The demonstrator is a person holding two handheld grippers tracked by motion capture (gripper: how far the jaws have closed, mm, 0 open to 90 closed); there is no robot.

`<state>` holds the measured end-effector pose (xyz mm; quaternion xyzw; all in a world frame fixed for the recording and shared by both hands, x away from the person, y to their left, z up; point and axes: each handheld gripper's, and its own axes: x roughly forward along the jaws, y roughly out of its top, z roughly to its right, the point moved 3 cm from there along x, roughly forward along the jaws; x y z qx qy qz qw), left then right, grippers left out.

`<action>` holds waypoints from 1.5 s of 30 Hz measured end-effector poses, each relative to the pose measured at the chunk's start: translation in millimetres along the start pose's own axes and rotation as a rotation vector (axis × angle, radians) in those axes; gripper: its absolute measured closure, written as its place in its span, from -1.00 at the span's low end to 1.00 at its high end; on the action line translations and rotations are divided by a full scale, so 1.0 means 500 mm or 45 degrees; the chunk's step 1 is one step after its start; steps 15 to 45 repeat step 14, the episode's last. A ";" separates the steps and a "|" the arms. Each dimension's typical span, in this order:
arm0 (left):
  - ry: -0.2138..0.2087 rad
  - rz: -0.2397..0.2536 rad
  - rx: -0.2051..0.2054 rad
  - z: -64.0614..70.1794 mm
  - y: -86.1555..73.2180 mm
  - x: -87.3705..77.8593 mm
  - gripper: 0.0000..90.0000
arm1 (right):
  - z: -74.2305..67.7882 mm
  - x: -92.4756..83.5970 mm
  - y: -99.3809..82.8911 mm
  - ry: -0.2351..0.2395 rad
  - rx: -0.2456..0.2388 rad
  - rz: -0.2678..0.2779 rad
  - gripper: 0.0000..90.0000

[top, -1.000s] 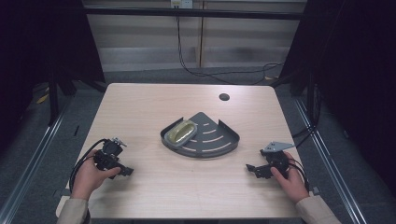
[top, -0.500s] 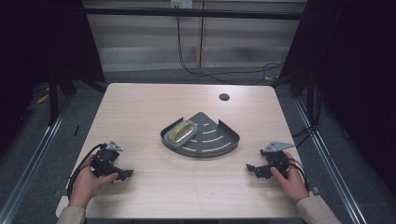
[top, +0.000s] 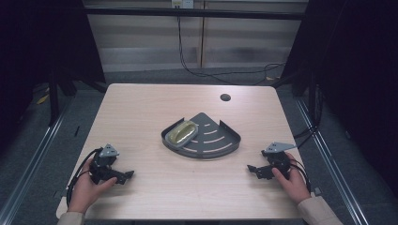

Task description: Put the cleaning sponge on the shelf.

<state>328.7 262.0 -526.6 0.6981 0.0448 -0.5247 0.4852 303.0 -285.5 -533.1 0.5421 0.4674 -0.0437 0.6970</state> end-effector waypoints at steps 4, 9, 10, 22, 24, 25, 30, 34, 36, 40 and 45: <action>0.001 0.028 0.006 -0.001 -0.004 0.000 -1.00 | 0.000 0.000 0.000 -0.001 0.000 0.001 -0.78; -0.007 0.049 0.015 -0.002 -0.007 0.000 -1.00 | 0.000 0.000 0.000 0.000 0.000 0.000 -0.78; -0.002 0.050 0.012 -0.002 -0.006 0.000 -1.00 | 0.000 0.000 0.000 0.000 0.000 0.000 -0.78; 0.002 0.017 0.004 0.000 -0.001 0.000 -1.00 | 0.000 0.000 0.000 0.000 0.000 0.000 -0.78; 0.002 0.017 0.004 0.000 -0.001 0.000 -1.00 | 0.000 0.000 0.000 0.000 0.000 0.000 -0.78; 0.002 0.017 0.004 0.000 -0.001 0.000 -1.00 | 0.000 0.000 0.000 0.000 0.000 0.000 -0.78; 0.002 0.017 0.004 0.000 -0.001 0.000 -1.00 | 0.000 0.000 0.000 0.000 0.000 0.000 -0.78; 0.002 0.017 0.004 0.000 -0.001 0.000 -1.00 | 0.000 0.000 0.000 0.000 0.000 0.000 -0.78; 0.002 0.017 0.004 0.000 -0.001 0.000 -1.00 | 0.000 0.000 0.000 0.000 0.000 0.000 -0.78; 0.002 0.017 0.004 0.000 -0.001 0.000 -1.00 | 0.000 0.000 0.000 0.000 0.000 0.000 -0.78; 0.002 0.017 0.004 0.000 -0.001 0.000 -1.00 | 0.000 0.000 0.000 0.000 0.000 0.000 -0.78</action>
